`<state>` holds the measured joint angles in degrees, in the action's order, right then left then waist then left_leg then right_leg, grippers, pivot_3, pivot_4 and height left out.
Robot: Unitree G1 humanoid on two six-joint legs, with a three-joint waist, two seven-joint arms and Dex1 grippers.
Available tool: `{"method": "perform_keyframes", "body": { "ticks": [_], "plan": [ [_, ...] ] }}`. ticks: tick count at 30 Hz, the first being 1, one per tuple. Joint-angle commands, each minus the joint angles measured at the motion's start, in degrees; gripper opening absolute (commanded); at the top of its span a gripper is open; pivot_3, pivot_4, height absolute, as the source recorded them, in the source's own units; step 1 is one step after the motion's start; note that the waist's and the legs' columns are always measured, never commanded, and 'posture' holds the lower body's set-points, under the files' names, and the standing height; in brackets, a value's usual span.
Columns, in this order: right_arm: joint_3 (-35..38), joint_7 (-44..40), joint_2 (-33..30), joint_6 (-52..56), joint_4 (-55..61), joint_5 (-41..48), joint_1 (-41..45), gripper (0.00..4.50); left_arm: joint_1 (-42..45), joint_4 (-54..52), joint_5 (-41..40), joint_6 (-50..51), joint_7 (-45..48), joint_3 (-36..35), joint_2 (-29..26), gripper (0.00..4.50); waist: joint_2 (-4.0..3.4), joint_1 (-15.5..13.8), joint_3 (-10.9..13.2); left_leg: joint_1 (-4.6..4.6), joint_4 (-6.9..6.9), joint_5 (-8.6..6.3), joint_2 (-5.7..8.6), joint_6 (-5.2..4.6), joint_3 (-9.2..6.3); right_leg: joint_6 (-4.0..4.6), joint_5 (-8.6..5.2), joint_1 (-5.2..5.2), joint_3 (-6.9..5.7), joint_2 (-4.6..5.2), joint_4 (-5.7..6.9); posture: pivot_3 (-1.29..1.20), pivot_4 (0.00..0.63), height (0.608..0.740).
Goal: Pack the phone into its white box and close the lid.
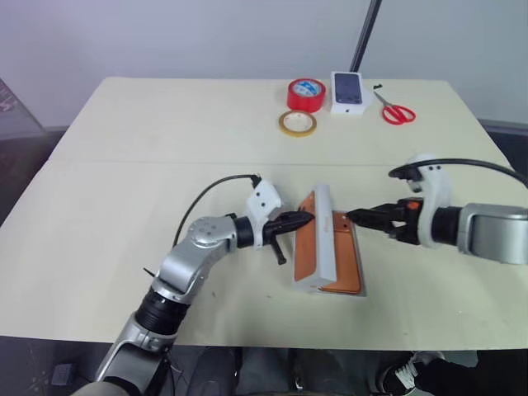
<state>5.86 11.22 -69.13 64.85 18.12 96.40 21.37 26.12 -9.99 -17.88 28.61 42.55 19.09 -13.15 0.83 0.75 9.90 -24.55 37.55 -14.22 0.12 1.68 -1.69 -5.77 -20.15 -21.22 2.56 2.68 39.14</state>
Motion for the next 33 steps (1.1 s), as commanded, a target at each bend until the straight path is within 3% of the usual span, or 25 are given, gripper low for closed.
{"method": "perform_keyframes", "body": {
  "ticks": [1,4,8,14,23,33],
  "plan": [
    [1.08,-7.1,-1.49,0.52,1.72,-8.93,0.63,1.42,1.45,-0.2,0.08,0.69,-0.23,0.64,1.33,0.0,0.0,-0.01,0.0,0.0,0.0,0.0,-0.01,0.0,-0.01,0.0,0.0,-0.01,0.0,-0.01,0.01,0.0,0.15,0.709],
    [0.21,-11.39,-1.24,0.49,3.58,-15.81,0.96,0.05,1.71,-0.05,-0.01,1.36,-0.86,0.44,2.26,0.0,-0.01,-0.13,0.0,-0.01,0.0,0.0,-0.01,0.0,-0.01,0.0,0.0,-0.02,0.0,-0.01,0.01,0.0,0.15,0.709],
    [-4.0,-17.22,-2.29,-2.51,8.63,-30.51,0.39,0.05,2.07,-0.89,-1.01,3.67,-3.0,-2.53,2.34,0.0,-0.01,-0.16,0.0,-0.01,0.01,0.0,0.0,0.0,-0.01,0.0,0.0,-0.02,0.0,0.0,0.01,0.0,0.15,0.709],
    [-8.48,-23.09,-0.87,-3.66,12.1,-42.97,-0.19,0.05,3.21,-0.28,-0.13,9.28,-5.29,-6.72,-2.73,0.0,-0.01,-0.03,0.0,-0.01,-0.01,0.0,0.0,0.01,-0.01,0.0,0.0,-0.06,0.0,0.0,0.02,0.0,0.15,0.709],
    [-12.13,-27.05,6.73,-2.2,11.76,-52.7,1.43,0.05,5.61,6.58,5.16,9.51,-3.53,-1.29,-5.38,0.0,0.0,-0.29,0.01,-0.02,0.03,0.0,0.08,0.01,-0.01,-0.02,0.0,-0.03,-0.02,0.06,0.01,0.0,0.15,0.709],
    [-13.36,-30.14,12.72,2.07,14.07,-57.63,3.21,0.05,6.98,5.59,3.66,9.47,2.19,2.27,-2.6,0.0,-0.01,-0.15,0.01,-0.02,0.04,0.0,0.05,0.01,-0.02,-0.02,0.0,-0.05,-0.02,0.07,0.04,0.0,0.15,0.709]
  ]
}}
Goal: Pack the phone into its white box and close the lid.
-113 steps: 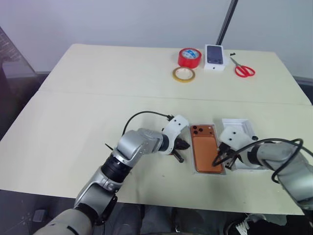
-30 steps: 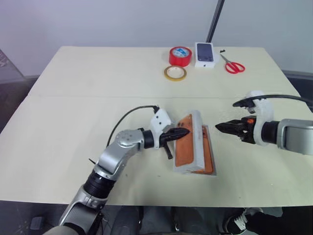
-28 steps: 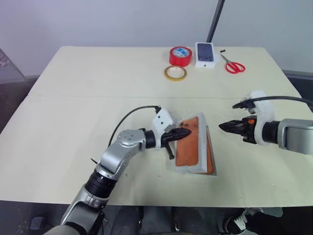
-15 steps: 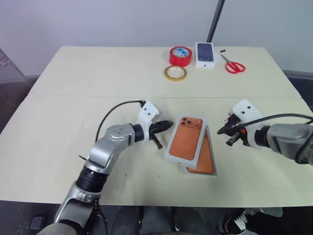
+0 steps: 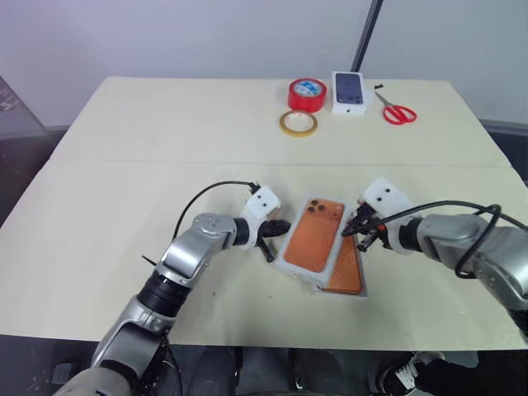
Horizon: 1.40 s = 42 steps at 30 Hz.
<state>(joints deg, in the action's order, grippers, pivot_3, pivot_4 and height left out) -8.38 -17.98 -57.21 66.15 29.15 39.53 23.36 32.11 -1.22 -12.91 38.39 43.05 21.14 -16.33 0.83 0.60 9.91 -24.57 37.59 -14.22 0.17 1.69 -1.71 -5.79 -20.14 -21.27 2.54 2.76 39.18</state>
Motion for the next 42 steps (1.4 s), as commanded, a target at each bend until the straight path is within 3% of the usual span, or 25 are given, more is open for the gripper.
{"method": "perform_keyframes", "body": {
  "ticks": [1,19,35,42],
  "plan": [
    [1.03,-1.18,0.98,1.27,3.54,-0.89,1.12,0.05,0.95,-3.87,-1.58,-0.02,2.37,0.41,0.45,0.0,0.0,0.01,0.0,0.0,0.0,0.0,0.0,0.0,0.0,0.0,0.0,0.0,0.0,0.0,0.0,0.0,0.15,0.709],
    [6.29,-4.4,0.77,6.73,7.99,-3.86,-3.35,0.05,2.1,-5.55,-0.66,0.31,5.08,3.1,2.36,0.0,0.0,-0.01,0.0,0.0,0.02,0.0,0.0,0.0,-0.01,0.0,0.0,0.02,0.0,0.0,0.01,0.0,0.15,0.709],
    [6.27,-6.11,1.44,6.07,7.16,-7.5,-5.45,0.05,2.0,-4.12,1.05,-0.13,4.82,3.7,2.83,0.0,0.0,-0.03,0.0,0.0,0.04,0.0,0.01,0.0,-0.01,0.0,0.0,0.03,-0.01,-0.01,0.02,0.0,0.15,0.709],
    [8.71,-8.39,-1.27,5.05,7.31,-8.91,-6.89,0.05,1.39,-2.79,1.25,0.18,3.77,2.03,2.07,0.0,0.0,0.0,0.0,0.0,0.05,0.0,0.01,0.0,-0.01,0.0,0.0,0.03,-0.01,-0.02,0.03,0.0,0.15,0.709]
  ]
}}
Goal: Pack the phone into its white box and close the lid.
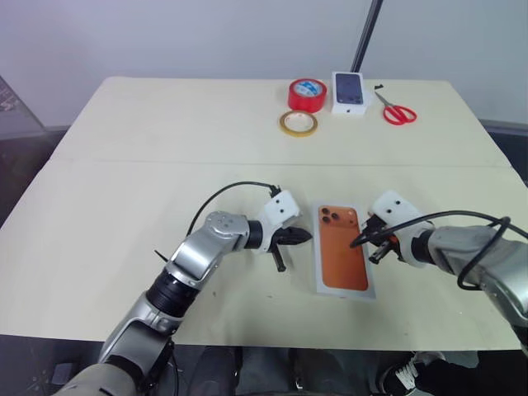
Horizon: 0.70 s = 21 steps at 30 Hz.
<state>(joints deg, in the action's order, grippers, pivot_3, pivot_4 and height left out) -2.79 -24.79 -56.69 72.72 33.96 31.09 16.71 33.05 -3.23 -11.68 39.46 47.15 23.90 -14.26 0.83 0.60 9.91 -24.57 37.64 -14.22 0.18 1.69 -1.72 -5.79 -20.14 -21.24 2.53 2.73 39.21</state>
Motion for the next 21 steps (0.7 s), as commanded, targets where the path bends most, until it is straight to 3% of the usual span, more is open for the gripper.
{"method": "perform_keyframes", "body": {
  "ticks": [1,7,11,21],
  "plan": [
    [4.49,-2.49,-2.89,-2.04,2.4,-0.62,-0.78,0.05,0.32,-0.46,-0.04,-0.8,-0.61,-1.44,-0.32,0.0,0.0,-0.04,0.0,0.0,0.0,0.0,0.0,0.0,0.0,0.0,0.0,0.0,0.0,0.0,0.0,0.0,0.15,0.709],
    [14.24,-10.55,-6.43,-5.16,5.23,2.85,-5.69,0.05,2.4,-0.41,-2.51,0.46,-2.15,-5.87,0.75,0.0,0.01,-0.1,0.0,0.0,0.03,0.0,0.0,0.0,-0.02,0.0,0.0,0.03,-0.03,-0.02,0.0,0.0,0.15,0.709],
    [18.03,-14.16,-5.68,-5.48,9.24,6.05,-10.13,0.05,4.32,-0.51,-2.68,0.17,-1.62,-4.63,2.47,0.0,0.01,-0.25,0.0,0.02,0.08,-0.01,0.0,-0.01,-0.05,-0.01,0.0,0.12,-0.06,-0.06,0.0,0.0,0.15,0.709],
    [11.19,-7.97,0.7,-2.88,14.77,6.39,-16.93,0.05,6.02,7.42,4.53,-3.9,-0.25,4.56,2.9,0.0,0.0,-0.09,-0.02,0.08,0.21,-0.03,0.01,-0.05,-0.1,-0.02,-0.01,0.25,-0.07,-0.09,0.0,0.0,0.15,0.709]
  ]
}}
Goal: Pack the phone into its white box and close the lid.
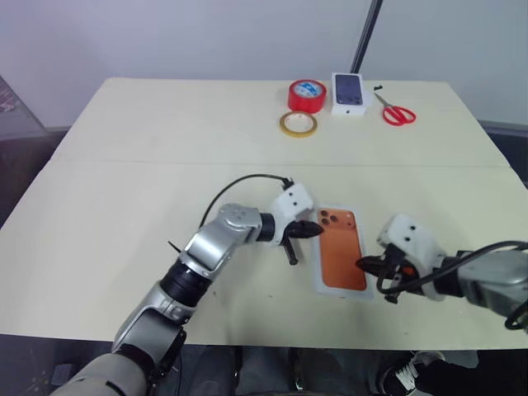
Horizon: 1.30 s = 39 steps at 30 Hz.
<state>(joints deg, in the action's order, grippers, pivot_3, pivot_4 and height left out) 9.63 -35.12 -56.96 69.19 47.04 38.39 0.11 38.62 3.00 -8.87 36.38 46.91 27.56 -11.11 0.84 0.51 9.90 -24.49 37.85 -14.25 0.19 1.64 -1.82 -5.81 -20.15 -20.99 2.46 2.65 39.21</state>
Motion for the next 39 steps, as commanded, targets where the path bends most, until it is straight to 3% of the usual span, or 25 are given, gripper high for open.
{"method": "perform_keyframes", "body": {
  "ticks": [1,6,10,16,20,28,39],
  "plan": [
    [-1.54,2.94,1.09,0.37,1.82,-1.3,-0.57,0.05,0.32,0.93,1.41,-0.86,-0.13,0.02,-0.44,0.0,-0.01,-0.01,-0.01,0.02,0.0,0.0,0.0,0.0,0.0,0.0,0.0,0.01,0.0,0.01,0.0,0.0,0.15,0.709],
    [0.52,4.63,2.37,-1.43,1.38,-1.74,2.21,0.05,-1.0,-3.08,-1.81,-1.42,-0.05,-7.27,-3.36,0.0,-0.02,0.28,-0.02,0.06,0.0,0.0,-0.04,0.0,-0.01,0.0,0.0,0.03,0.01,0.02,0.0,0.0,0.15,0.709],
    [5.63,4.62,4.3,-9.81,-3.46,-4.54,4.81,0.05,-3.33,-7.55,-5.88,-0.99,-1.41,-19.11,-9.39,0.0,-0.02,0.26,0.0,0.02,-0.01,0.0,-0.06,0.0,0.0,0.0,0.0,-0.05,0.02,0.02,0.02,0.0,0.15,0.709],
    [7.7,2.52,6.31,-18.55,-12.29,-7.14,5.01,0.05,-12.27,-6.99,-7.66,-2.87,-1.86,-33.27,-21.22,0.0,-0.03,0.09,0.0,0.03,-0.02,0.0,-0.05,0.0,0.02,0.0,0.0,-0.03,0.01,0.07,-0.01,0.0,0.15,0.709],
    [10.43,-0.35,8.14,-24.27,-18.59,-7.52,3.04,0.05,-18.63,-7.22,-8.95,-3.67,-4.1,-40.95,-24.32,0.0,-0.01,-0.09,0.0,0.03,-0.01,-0.01,-0.02,0.0,0.01,0.0,0.0,-0.01,0.0,0.14,-0.01,0.0,0.15,0.709],
    [9.18,-1.32,11.43,-27.05,-21.87,-6.76,3.95,0.05,-26.47,-11.35,-11.0,-2.55,-6.57,-45.43,-25.07,0.0,-0.01,0.15,0.0,0.04,-0.02,-0.02,-0.04,0.0,0.01,0.0,0.0,-0.01,-0.01,0.17,0.0,0.0,0.15,0.709],
    [4.18,-1.4,14.84,-29.39,-23.34,-8.51,8.21,0.05,-27.0,-12.05,-12.88,-2.1,-9.49,-46.52,-25.71,0.0,-0.01,0.15,0.0,0.04,-0.02,-0.02,-0.03,0.0,0.02,0.0,0.0,-0.02,-0.01,0.18,0.01,0.0,0.15,0.709]
  ]
}}
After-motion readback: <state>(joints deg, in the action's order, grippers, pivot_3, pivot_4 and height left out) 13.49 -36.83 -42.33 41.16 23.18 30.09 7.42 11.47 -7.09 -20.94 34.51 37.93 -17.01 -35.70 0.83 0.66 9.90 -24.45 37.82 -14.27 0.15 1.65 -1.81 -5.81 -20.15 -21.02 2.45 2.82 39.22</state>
